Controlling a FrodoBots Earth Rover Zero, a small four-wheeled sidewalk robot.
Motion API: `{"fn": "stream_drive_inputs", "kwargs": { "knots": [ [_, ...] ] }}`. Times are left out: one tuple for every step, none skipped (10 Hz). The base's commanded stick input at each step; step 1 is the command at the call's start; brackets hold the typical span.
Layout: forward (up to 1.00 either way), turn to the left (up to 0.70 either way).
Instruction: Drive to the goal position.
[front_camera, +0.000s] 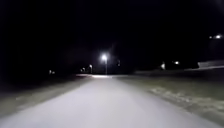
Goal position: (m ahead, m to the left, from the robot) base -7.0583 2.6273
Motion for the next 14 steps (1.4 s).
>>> {"fn": "stream_drive_inputs", "kwargs": {
  "knots": [
    [1.0,0.27],
    [1.0,0.27],
    [1.0,0.27],
    [1.0,0.27],
    [1.0,0.27],
    [1.0,0.27],
    [1.0,0.13],
    [1.0,0.0],
    [1.0,0.0],
    [1.0,0.0],
    [1.0,0.0],
    [1.0,0.0],
    [1.0,0.0],
    [1.0,0.0]
  ]
}}
